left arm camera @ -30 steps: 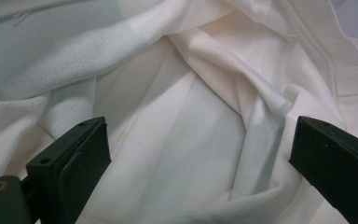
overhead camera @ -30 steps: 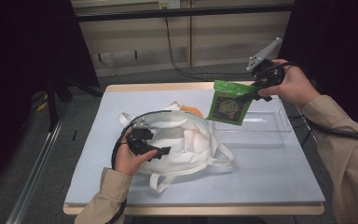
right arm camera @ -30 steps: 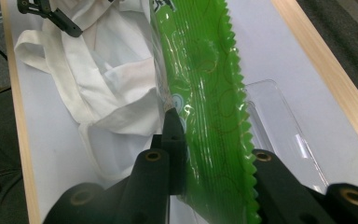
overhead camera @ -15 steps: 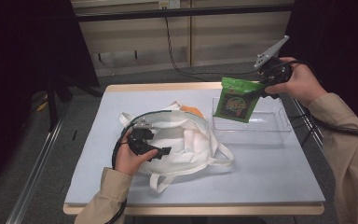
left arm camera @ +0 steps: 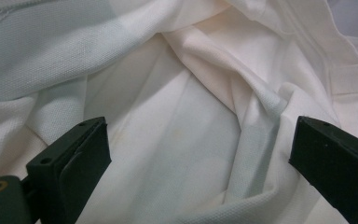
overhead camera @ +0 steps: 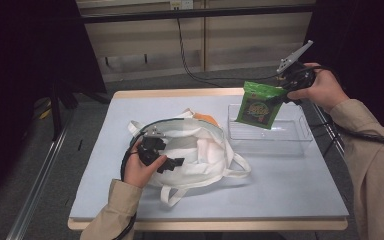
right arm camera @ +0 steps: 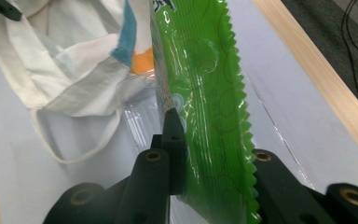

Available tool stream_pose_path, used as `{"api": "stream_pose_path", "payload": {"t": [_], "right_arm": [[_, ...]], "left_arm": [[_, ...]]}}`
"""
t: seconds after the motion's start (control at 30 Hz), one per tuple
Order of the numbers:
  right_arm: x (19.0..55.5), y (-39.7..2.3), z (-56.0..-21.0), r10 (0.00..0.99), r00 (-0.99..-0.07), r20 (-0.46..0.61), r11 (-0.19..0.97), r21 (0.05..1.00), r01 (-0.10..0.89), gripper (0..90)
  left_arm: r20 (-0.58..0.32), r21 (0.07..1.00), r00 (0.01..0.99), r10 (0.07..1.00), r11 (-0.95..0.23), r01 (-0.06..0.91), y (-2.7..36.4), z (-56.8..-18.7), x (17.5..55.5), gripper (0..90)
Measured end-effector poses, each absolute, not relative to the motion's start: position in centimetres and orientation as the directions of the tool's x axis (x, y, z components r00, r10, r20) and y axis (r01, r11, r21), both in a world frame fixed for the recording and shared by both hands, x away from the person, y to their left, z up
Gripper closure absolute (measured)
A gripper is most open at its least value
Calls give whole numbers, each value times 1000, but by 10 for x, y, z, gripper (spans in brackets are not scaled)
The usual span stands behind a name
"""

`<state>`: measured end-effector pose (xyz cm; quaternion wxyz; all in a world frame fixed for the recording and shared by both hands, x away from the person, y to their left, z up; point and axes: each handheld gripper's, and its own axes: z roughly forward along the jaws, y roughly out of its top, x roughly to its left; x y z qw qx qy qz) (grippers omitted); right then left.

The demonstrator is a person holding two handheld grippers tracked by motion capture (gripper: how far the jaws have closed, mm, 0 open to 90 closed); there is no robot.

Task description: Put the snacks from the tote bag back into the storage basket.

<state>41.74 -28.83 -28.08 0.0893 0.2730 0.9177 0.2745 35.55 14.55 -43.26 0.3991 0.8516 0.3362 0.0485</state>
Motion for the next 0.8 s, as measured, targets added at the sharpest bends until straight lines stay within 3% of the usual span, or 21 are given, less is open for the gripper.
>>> {"api": "stream_pose_path", "payload": {"t": [0.8], "right_arm": [[440,-285,-311,541,-840,-41,731,518,445,776]], "left_arm": [[-181,703,774,607,-470,534,147,-431,357,47]]}}
